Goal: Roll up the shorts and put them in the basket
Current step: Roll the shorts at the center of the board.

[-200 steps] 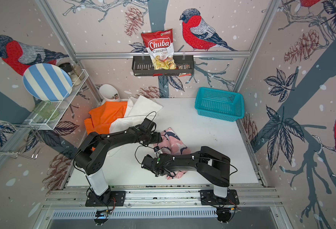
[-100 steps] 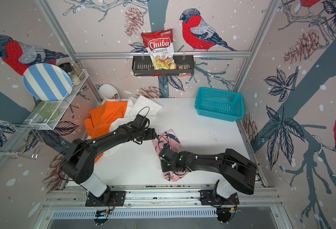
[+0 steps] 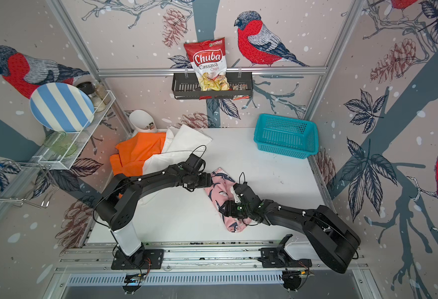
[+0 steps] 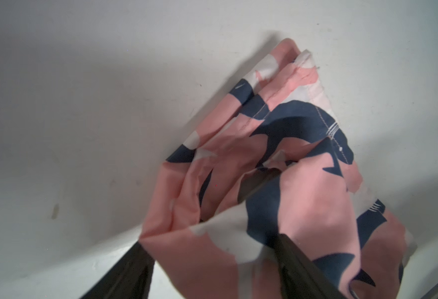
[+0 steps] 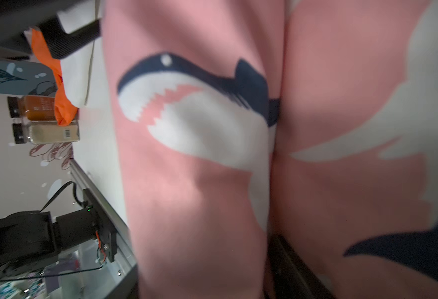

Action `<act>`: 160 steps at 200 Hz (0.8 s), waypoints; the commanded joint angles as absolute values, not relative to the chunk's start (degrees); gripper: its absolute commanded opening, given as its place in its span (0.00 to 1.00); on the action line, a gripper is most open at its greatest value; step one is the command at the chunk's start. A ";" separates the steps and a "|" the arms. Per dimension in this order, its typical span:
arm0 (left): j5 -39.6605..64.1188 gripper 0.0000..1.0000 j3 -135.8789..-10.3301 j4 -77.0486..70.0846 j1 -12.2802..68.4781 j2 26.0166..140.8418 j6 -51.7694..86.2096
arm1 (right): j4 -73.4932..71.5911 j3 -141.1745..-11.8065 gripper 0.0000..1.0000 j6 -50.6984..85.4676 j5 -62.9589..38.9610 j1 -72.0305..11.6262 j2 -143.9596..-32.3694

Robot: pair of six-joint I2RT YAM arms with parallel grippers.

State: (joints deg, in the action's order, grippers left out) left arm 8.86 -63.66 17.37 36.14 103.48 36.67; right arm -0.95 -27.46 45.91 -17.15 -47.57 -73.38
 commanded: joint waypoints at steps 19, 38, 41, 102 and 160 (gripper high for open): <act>6.68 0.74 -63.03 16.48 35.71 104.81 36.23 | 28.27 -41.39 0.84 41.99 12.12 -57.11 -70.51; 6.85 0.74 -62.20 16.00 35.24 104.85 36.21 | 39.67 -48.95 0.86 43.89 24.43 -63.70 -75.52; 6.82 0.74 -62.07 15.90 35.22 104.85 36.14 | 41.16 -50.04 0.87 44.25 25.94 -64.83 -76.56; 8.01 0.74 -59.57 14.27 32.57 105.50 35.40 | 56.82 -66.05 0.87 48.06 39.16 -80.62 -99.65; 8.96 0.74 -57.73 13.11 31.48 106.49 35.04 | 51.42 -63.33 0.80 43.91 40.27 -79.52 -109.96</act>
